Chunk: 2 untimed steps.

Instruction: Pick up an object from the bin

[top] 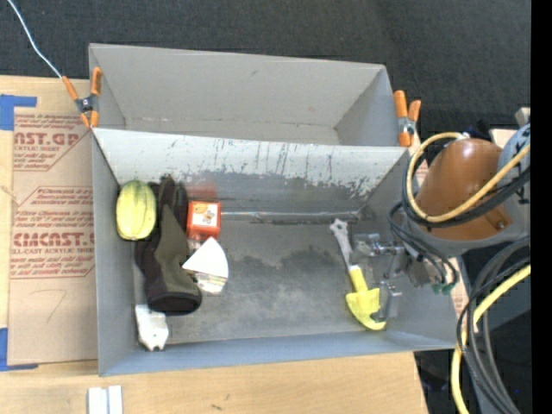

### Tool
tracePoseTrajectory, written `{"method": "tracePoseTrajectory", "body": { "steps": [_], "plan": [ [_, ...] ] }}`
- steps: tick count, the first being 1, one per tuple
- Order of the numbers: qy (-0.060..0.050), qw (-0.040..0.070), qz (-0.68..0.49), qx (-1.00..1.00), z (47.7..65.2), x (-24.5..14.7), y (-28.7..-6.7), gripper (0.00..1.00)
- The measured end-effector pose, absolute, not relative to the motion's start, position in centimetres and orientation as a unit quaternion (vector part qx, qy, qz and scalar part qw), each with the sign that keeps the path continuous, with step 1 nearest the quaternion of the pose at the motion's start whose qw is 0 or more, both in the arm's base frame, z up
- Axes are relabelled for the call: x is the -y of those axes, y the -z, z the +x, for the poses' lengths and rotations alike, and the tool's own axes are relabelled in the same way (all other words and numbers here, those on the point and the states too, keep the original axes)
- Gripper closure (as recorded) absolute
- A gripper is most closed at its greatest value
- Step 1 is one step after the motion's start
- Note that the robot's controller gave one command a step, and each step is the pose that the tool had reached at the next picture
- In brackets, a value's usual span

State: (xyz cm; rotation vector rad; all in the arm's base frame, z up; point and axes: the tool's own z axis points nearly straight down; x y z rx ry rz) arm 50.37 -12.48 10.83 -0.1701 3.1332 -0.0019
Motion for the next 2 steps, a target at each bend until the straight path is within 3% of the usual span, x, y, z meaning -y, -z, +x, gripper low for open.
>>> {"method": "tracePoseTrajectory", "body": {
  "steps": [1,2],
  "plan": [
    [0.0,0.001,-0.135,-0.991,50.8,5.5,-10.4,0.0],
    [0.0,0.006,-0.108,-0.994,48.8,5.5,-7.7,0.0]
  ]
}}
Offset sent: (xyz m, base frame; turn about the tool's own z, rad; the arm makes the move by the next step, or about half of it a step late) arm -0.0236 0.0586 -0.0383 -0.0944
